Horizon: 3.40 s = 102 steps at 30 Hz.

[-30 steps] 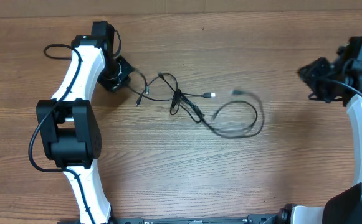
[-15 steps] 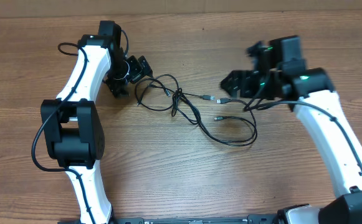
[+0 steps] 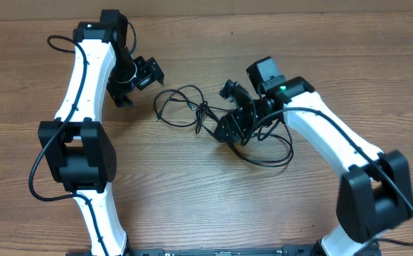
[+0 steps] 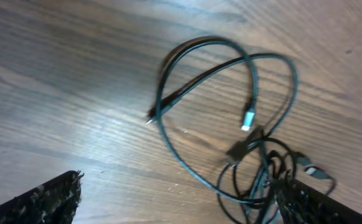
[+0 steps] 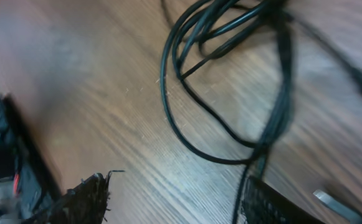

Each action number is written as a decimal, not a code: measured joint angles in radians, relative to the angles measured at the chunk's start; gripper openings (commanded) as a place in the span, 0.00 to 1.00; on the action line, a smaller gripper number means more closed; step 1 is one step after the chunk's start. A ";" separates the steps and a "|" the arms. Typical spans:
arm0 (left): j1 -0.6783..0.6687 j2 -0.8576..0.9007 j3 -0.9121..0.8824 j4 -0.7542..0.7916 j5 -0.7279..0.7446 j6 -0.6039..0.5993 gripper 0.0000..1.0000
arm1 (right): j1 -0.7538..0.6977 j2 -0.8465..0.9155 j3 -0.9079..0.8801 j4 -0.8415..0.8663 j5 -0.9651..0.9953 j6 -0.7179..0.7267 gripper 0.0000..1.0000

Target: Untangle cables

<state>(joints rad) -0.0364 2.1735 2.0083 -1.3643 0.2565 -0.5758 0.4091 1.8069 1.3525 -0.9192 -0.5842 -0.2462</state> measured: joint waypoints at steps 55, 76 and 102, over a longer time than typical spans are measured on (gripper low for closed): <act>0.000 0.000 0.000 0.007 -0.021 0.033 1.00 | 0.180 0.201 0.056 -0.032 -0.323 -0.131 0.04; -0.146 0.000 0.001 0.089 0.384 0.470 0.99 | -0.115 0.209 0.630 -0.117 -0.298 0.299 0.04; -0.348 0.000 -0.224 0.300 -0.166 0.077 1.00 | -0.474 -0.149 0.637 -0.175 -0.204 0.452 0.04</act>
<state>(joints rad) -0.3840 2.1735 1.7840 -1.0645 0.0902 -0.4992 -0.0650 1.6577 1.9896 -1.0943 -0.7879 0.2062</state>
